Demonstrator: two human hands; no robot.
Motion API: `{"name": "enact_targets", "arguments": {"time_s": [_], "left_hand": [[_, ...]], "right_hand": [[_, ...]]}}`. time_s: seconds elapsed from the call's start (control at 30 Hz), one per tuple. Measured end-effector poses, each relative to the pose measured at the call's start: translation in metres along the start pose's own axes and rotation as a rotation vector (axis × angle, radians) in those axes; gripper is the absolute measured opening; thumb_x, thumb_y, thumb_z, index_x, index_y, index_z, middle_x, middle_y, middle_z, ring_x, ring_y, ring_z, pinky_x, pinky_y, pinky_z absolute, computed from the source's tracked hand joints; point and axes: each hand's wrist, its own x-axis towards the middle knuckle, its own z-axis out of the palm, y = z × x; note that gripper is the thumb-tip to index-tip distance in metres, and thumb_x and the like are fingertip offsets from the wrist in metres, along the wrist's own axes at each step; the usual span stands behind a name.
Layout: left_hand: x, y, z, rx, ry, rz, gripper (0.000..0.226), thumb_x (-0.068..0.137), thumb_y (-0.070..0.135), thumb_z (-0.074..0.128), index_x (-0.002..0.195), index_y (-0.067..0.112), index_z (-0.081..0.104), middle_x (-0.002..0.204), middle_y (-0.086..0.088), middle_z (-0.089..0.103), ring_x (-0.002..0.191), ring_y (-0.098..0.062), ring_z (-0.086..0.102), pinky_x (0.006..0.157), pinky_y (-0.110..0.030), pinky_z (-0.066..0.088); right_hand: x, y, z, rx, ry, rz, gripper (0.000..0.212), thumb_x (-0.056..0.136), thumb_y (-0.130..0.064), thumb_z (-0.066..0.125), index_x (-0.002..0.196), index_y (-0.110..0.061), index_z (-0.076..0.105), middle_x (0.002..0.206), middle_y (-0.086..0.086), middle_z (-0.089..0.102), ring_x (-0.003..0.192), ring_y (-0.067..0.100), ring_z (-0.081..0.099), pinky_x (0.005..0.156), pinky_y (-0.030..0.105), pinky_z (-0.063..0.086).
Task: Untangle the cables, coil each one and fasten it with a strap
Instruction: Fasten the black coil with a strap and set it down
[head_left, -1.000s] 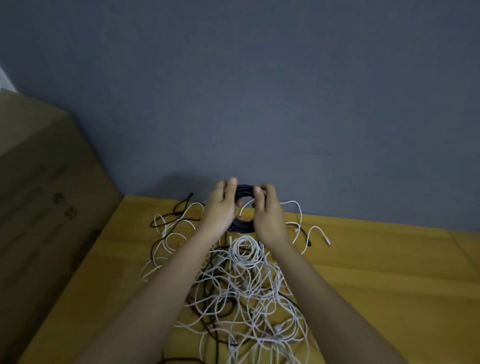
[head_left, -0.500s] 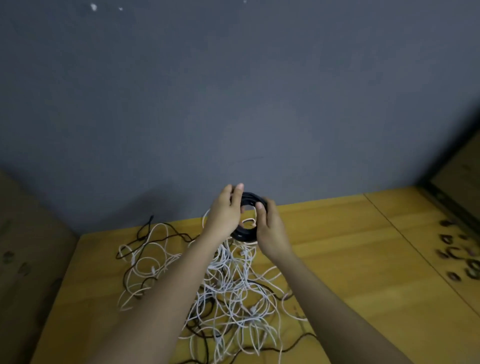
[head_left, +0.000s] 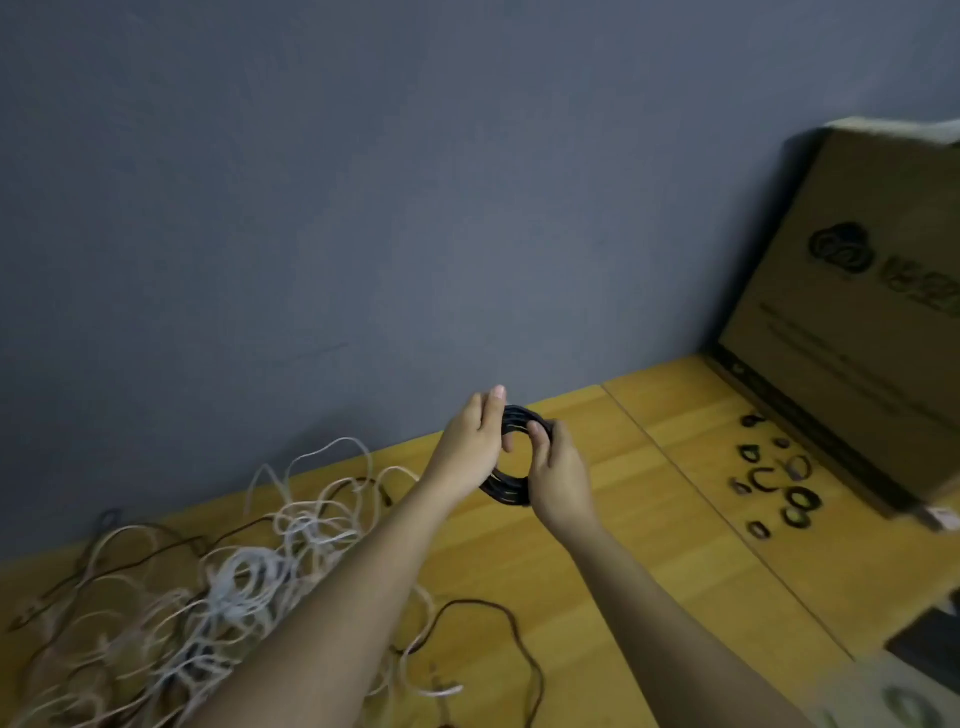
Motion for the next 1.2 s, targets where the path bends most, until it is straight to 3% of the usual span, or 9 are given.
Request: {"name": "enact_targets", "arguments": {"time_s": [0.13,0.3,0.43,0.5,0.63,0.77,0.93,1.2], "left_hand": [[0.025,0.038,0.09,-0.009,-0.195,-0.063,0.047,0.099,0.054,0.018,0.099,0.021,0.051,0.075,0.007,0.064,0.064,-0.011,0.057,0.067,-0.031,0.045],[0.045,0.055,0.167,0.01,-0.328,-0.131,0.046,0.101,0.052,0.021,0.113,0.022,0.054,0.094,0.005,0.068,0.074,-0.009,0.063,0.066,-0.025,0.045],[0.057,0.038,0.202,0.056,-0.339,-0.152,0.041,0.103,0.044,0.025,0.115,0.021,0.057,0.107,0.004,0.063,0.095,-0.014,0.06,0.086,-0.032,0.045],[0.062,0.023,0.217,0.072,-0.327,-0.195,0.039,0.103,0.041,0.028,0.125,0.02,0.053,0.112,0.007,0.058,0.099,-0.014,0.057,0.083,-0.031,0.045],[0.071,0.003,0.248,0.034,-0.34,-0.243,0.023,0.104,0.03,0.033,0.117,0.023,0.05,0.105,0.01,0.057,0.089,-0.008,0.058,0.068,-0.021,0.044],[0.072,-0.007,0.279,-0.002,-0.39,-0.279,0.02,0.104,0.026,0.035,0.115,0.024,0.051,0.098,0.015,0.057,0.084,-0.004,0.058,0.064,-0.02,0.044],[0.071,-0.016,0.31,0.008,-0.419,-0.322,0.017,0.103,0.023,0.036,0.11,0.026,0.051,0.098,0.014,0.058,0.083,-0.006,0.059,0.055,-0.014,0.041],[0.097,-0.012,0.387,0.072,-0.426,-0.434,0.018,0.103,0.023,0.037,0.112,0.023,0.052,0.103,0.005,0.057,0.094,-0.03,0.063,0.071,-0.035,0.046]], "right_hand": [[0.038,0.054,-0.091,-0.144,0.008,-0.006,0.027,0.101,-0.037,0.034,0.094,-0.015,0.048,0.072,0.007,0.058,0.063,0.026,0.054,0.047,0.027,0.031],[0.069,0.112,-0.163,-0.264,-0.051,-0.022,0.024,0.102,-0.035,0.035,0.095,-0.016,0.047,0.065,-0.002,0.051,0.05,0.01,0.043,0.043,0.022,0.029],[0.076,0.151,-0.184,-0.281,-0.097,0.015,0.023,0.102,-0.035,0.034,0.099,-0.016,0.047,0.064,-0.004,0.048,0.047,0.01,0.039,0.044,0.026,0.023],[0.072,0.172,-0.193,-0.309,-0.096,0.062,0.023,0.102,-0.036,0.034,0.1,-0.017,0.046,0.064,-0.005,0.049,0.045,0.009,0.04,0.042,0.025,0.023],[0.053,0.219,-0.218,-0.361,-0.088,0.203,0.025,0.1,-0.038,0.034,0.103,-0.017,0.047,0.062,-0.001,0.052,0.039,0.009,0.039,0.037,0.021,0.023],[0.033,0.253,-0.243,-0.356,-0.051,0.321,0.027,0.101,-0.036,0.035,0.106,-0.014,0.05,0.075,0.0,0.059,0.058,0.016,0.054,0.046,0.035,0.037],[0.033,0.285,-0.272,-0.375,-0.025,0.406,0.028,0.101,-0.035,0.036,0.106,-0.011,0.051,0.07,-0.004,0.055,0.058,0.016,0.052,0.047,0.032,0.034],[0.089,0.338,-0.329,-0.419,-0.171,0.387,0.032,0.101,-0.036,0.037,0.112,-0.009,0.05,0.08,0.004,0.059,0.067,0.029,0.056,0.053,0.036,0.037]]}}
